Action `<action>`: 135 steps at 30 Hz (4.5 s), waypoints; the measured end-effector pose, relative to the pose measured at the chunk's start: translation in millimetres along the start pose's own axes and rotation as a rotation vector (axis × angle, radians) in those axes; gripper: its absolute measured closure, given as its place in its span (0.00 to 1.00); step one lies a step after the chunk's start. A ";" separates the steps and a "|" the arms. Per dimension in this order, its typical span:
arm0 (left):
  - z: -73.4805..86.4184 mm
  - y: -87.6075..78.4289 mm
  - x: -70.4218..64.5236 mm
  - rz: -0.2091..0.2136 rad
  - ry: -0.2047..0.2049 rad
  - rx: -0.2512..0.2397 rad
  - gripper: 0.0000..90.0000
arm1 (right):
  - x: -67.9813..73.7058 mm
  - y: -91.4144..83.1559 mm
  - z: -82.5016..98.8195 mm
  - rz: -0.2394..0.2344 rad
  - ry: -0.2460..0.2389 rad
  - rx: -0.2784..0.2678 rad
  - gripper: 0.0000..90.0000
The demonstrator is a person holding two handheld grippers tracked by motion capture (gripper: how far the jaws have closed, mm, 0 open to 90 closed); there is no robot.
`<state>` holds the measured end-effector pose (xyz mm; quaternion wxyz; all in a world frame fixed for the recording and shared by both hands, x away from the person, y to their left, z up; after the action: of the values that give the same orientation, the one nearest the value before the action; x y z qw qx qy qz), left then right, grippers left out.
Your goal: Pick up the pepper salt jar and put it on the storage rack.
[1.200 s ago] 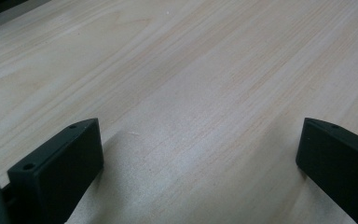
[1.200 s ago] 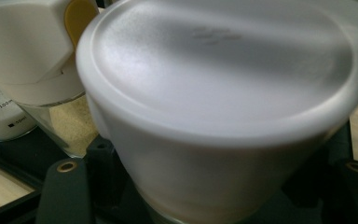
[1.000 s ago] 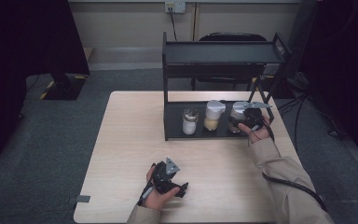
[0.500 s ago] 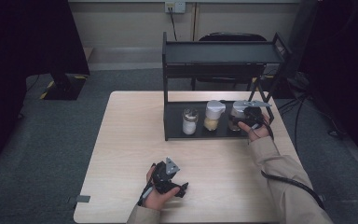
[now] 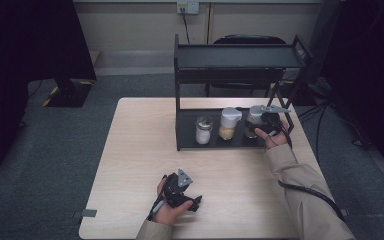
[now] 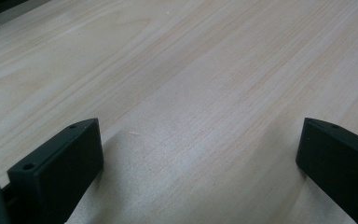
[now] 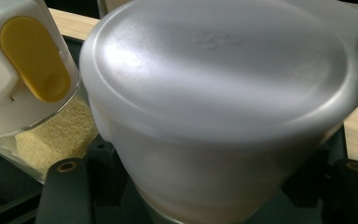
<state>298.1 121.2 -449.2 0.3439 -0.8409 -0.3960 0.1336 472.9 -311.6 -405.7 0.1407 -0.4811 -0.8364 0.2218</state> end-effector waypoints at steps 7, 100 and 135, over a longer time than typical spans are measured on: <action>0.1 0.0 -0.1 0.000 -0.001 -0.001 0.00 | 1.1 -0.1 1.5 0.004 -0.003 -0.005 0.34; 0.0 0.0 0.0 0.000 0.001 0.000 0.00 | 13.3 -55.9 26.7 -0.106 0.062 0.020 0.01; 0.0 0.0 0.0 0.000 0.001 0.000 0.00 | 24.8 -85.4 54.8 -0.192 0.049 0.014 0.02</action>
<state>298.1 121.2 -449.2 0.3441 -0.8410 -0.3958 0.1331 372.6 -340.5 -409.0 0.1854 -0.4032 -0.8732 0.2014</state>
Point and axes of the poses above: each handheld gripper's, and its own axes: y roughly forward along the jaws, z roughly out of its underside, x roughly to its left, the point moved 4 cm from there along y, roughly forward along the jaws, and after that the axes turned 5 degrees about -z, right-handed, at the moved point
